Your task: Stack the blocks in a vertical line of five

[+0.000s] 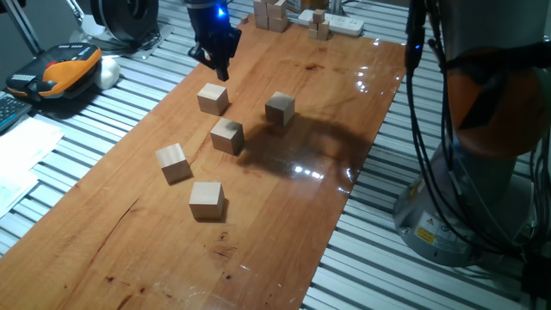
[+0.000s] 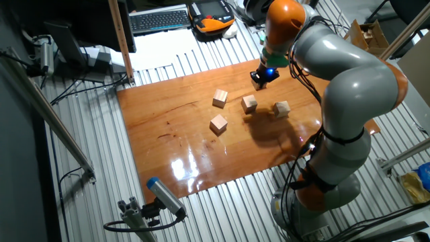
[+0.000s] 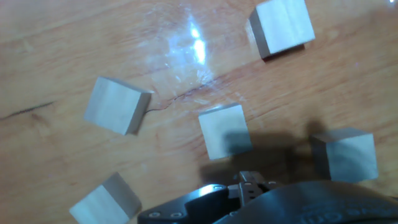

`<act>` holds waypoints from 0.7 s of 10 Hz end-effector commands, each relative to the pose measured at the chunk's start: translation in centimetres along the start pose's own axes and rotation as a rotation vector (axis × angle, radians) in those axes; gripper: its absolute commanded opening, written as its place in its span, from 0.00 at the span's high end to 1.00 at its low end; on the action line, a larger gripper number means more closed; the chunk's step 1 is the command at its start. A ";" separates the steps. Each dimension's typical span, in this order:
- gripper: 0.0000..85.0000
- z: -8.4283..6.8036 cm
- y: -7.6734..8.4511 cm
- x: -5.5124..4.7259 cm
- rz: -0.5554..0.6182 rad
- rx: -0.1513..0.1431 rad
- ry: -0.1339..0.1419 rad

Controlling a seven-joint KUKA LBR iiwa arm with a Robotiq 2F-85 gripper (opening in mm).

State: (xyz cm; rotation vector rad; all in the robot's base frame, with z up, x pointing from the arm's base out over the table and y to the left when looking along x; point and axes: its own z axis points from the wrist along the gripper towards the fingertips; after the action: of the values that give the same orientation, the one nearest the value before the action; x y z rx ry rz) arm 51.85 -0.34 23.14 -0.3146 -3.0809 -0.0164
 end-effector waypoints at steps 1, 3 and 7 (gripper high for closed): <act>1.00 0.1 -0.1 0.0 -0.015 0.002 -0.001; 1.00 0.3 -0.5 0.0 -0.032 0.019 -0.013; 1.00 1.3 -2.7 0.0 -0.057 0.000 -0.026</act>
State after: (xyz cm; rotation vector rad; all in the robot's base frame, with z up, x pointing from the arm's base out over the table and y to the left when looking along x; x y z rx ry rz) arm 51.25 -2.98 21.81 -0.2293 -3.1148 -0.0149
